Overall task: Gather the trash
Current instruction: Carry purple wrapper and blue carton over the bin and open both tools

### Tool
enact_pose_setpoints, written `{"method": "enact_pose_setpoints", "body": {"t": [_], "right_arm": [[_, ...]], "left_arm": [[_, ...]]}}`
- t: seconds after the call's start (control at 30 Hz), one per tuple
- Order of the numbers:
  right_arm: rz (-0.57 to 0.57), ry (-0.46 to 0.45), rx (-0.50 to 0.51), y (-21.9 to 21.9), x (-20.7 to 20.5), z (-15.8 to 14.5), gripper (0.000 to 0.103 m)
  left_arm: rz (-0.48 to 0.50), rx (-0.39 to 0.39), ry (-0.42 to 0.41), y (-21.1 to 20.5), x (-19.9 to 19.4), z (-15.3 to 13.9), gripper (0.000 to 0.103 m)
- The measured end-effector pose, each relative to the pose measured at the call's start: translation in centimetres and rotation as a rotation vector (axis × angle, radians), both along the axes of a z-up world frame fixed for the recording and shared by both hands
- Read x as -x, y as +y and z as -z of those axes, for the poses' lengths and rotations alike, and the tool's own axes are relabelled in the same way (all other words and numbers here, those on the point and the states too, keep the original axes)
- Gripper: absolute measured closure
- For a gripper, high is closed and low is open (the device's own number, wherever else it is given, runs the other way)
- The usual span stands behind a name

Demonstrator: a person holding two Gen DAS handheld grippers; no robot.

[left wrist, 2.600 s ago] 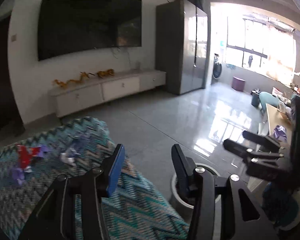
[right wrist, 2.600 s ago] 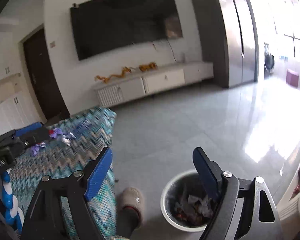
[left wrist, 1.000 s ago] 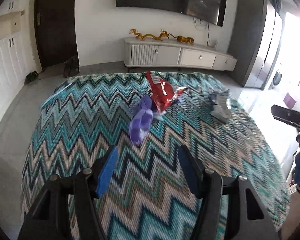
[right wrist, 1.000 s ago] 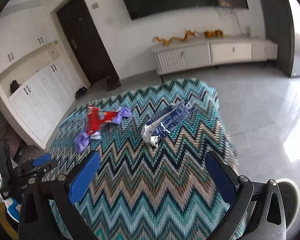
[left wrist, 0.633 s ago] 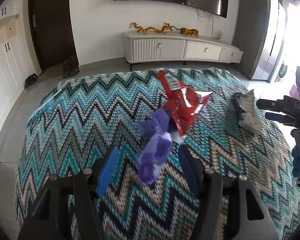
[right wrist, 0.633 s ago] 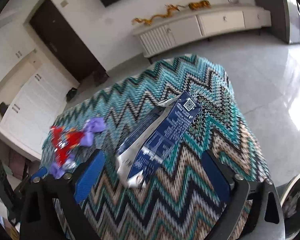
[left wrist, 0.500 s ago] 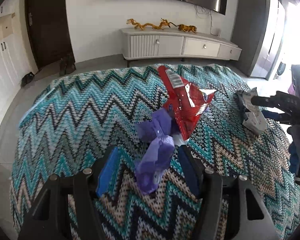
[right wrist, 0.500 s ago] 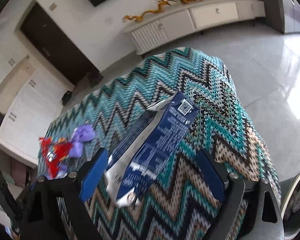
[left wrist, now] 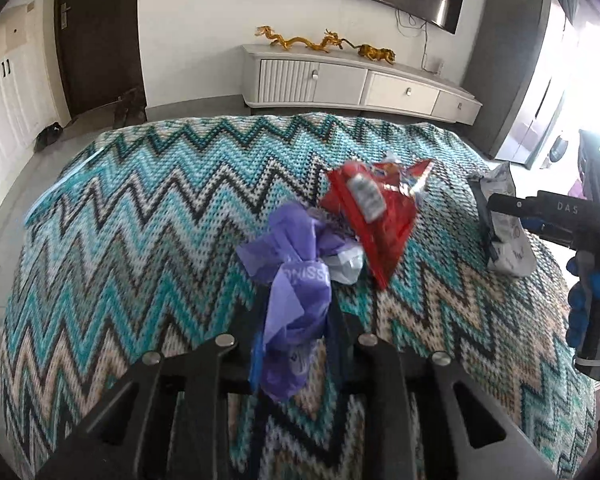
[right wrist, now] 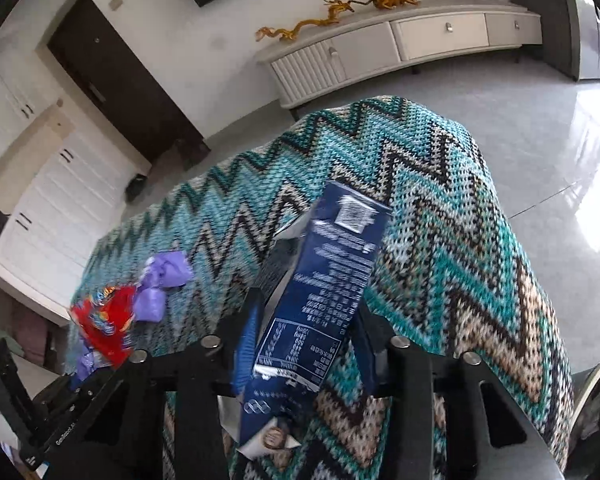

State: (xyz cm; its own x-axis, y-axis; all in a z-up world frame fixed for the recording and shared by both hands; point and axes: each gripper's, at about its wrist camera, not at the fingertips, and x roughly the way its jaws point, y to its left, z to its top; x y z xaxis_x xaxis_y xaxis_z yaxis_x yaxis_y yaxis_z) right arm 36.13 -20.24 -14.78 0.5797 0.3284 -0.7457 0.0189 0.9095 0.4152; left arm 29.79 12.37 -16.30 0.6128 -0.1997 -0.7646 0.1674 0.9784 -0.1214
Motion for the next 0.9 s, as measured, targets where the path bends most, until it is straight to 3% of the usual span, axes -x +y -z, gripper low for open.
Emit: {"method": "enact_pose_setpoints", "body": {"t": [0.13, 0.53, 0.9], "right_arm": [[-0.038, -0.039, -0.04, 0.0, 3.2, -1.1, 0.071], [-0.11, -0.109, -0.125, 0.1, 14.4, -4.4, 0.071], [-0.02, -0.267, -0.157, -7.8, 23.1, -10.0, 0.071]], "left_arm": [[-0.009, 0.01, 0.005, 0.6, 3.5, -0.3, 0.08], [-0.031, 0.03, -0.024, 1.4, 12.7, -4.0, 0.085], [0.04, 0.006, -0.159, -3.4, 18.0, -11.1, 0.086]]}}
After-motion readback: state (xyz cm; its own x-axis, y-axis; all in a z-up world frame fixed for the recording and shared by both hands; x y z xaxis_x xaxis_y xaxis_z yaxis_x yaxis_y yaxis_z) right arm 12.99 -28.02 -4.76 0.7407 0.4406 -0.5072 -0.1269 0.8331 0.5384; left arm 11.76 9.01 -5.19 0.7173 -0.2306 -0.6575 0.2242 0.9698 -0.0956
